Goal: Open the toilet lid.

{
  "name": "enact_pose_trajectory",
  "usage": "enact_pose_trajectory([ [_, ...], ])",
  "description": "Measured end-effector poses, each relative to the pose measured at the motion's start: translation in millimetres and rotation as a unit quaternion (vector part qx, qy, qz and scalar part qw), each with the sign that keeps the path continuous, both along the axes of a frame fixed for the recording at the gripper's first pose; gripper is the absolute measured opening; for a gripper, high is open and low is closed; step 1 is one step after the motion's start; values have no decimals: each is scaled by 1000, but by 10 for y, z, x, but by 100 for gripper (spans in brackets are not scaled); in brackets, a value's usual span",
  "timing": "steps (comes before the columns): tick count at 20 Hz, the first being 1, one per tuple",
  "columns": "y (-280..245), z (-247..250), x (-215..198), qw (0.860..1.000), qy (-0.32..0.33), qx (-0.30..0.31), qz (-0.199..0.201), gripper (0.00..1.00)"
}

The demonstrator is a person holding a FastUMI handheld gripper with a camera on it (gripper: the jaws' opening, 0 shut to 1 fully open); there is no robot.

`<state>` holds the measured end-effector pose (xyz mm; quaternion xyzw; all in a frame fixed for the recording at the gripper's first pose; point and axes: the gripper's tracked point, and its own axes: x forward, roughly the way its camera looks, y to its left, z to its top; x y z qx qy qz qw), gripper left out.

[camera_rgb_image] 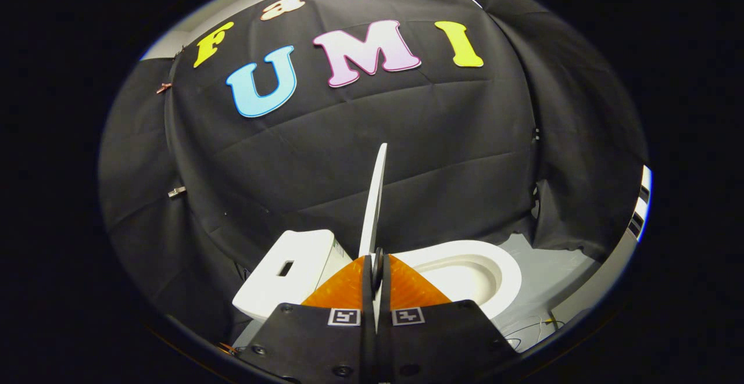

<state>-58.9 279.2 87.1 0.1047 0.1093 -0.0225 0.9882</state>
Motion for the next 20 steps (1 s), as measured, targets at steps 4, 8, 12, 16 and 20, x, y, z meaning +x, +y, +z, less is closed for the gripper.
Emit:
enact_pose_trajectory([
  [4, 190, 45, 12, 1000, -4, -28, -6, 5],
  [8, 396, 87, 24, 999, -5, -47, -10, 5],
  [12, 606, 126, 35, 998, -8, -69, -10, 5],
  [16, 895, 137, 56, 995, -13, -99, -7, 5],
  [20, 1151, 129, 89, 992, -16, -126, -6, 5],
])
